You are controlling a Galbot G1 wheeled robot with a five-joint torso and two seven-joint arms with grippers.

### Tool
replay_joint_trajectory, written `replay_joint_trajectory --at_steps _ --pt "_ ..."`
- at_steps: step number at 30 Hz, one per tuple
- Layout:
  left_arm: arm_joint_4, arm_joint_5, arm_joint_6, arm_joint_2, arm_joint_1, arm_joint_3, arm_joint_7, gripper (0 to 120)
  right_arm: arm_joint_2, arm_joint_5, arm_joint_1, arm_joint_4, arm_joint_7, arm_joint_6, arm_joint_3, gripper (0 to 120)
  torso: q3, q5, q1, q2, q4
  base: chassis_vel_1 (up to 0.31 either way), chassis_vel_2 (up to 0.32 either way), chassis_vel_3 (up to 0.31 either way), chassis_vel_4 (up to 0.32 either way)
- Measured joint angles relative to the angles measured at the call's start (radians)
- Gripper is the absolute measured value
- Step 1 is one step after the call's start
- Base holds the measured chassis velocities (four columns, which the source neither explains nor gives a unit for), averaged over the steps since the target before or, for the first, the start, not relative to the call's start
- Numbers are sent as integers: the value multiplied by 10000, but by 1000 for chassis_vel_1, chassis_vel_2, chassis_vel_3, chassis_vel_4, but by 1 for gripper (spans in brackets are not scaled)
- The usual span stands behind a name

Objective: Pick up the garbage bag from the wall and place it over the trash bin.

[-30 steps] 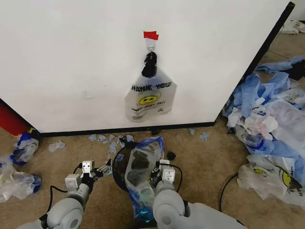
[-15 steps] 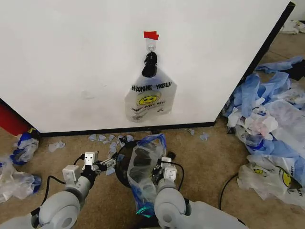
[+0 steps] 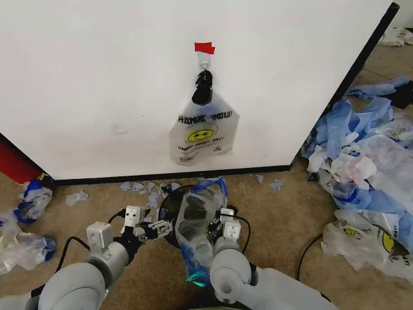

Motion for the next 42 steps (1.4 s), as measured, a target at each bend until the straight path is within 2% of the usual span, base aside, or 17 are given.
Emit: replay_joint_trajectory --at_steps 19,31,42 --pt "617 -29 -24 -337 -67 229 121 93 -27 -23 13 527 -163 30 -214 0 -2 0 0 0 -1 0 0 0 0" --pt "398 -406 -17 -335 -738 389 132 92 140 -245 136 266 -515 255 -490 0 -2 0 0 0 -1 0 0 0 0" --pt "943 -557 6 -597 -1580 1127 173 91 148 -208 233 313 -558 325 -518 0 -1 0 0 0 -1 0 0 0 0"
